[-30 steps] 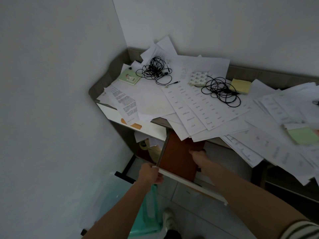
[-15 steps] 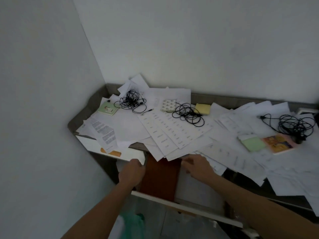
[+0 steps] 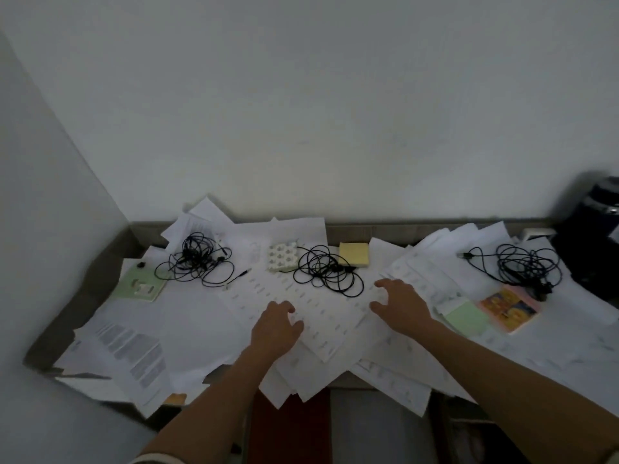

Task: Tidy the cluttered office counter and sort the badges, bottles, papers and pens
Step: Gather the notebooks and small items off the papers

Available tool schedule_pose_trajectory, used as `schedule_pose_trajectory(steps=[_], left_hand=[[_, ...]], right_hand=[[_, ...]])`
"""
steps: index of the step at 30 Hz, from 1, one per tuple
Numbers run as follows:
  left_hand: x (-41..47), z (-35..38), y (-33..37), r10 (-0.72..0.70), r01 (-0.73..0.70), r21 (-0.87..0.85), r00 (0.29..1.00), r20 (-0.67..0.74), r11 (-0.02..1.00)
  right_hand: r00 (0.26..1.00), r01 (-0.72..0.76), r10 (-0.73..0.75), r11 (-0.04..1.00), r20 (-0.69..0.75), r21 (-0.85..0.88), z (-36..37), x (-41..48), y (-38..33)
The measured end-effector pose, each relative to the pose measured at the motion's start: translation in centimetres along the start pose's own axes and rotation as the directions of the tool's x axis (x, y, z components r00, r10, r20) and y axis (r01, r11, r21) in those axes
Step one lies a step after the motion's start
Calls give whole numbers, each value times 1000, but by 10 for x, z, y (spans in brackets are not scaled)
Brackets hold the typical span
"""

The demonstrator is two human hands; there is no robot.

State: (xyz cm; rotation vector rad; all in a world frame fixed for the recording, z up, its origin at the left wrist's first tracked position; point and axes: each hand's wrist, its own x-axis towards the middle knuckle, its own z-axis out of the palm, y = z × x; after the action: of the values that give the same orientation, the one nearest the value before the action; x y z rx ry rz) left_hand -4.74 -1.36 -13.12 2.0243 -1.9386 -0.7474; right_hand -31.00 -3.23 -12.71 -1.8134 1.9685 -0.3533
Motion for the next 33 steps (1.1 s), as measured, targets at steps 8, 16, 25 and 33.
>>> schedule_pose_trajectory(steps=[8,16,25,33], left_hand=[[118,0,25,101,-78,141,982,-160,987],[190,-15,20,-218,221,-4,959,-181,975],[211,-24,-4,-299,207,-457,944,-138,865],[181,-57,-21,-434,278,-828,900,47,487]], right_hand=[[983,-155,162,985,-83,79,3,61,10],[917,-360,400,837,-11,412,6,129,-24],[846,-413,532,606,40,680,19,155,-22],[812,-253,528,702,-249,666,-12,124,-32]])
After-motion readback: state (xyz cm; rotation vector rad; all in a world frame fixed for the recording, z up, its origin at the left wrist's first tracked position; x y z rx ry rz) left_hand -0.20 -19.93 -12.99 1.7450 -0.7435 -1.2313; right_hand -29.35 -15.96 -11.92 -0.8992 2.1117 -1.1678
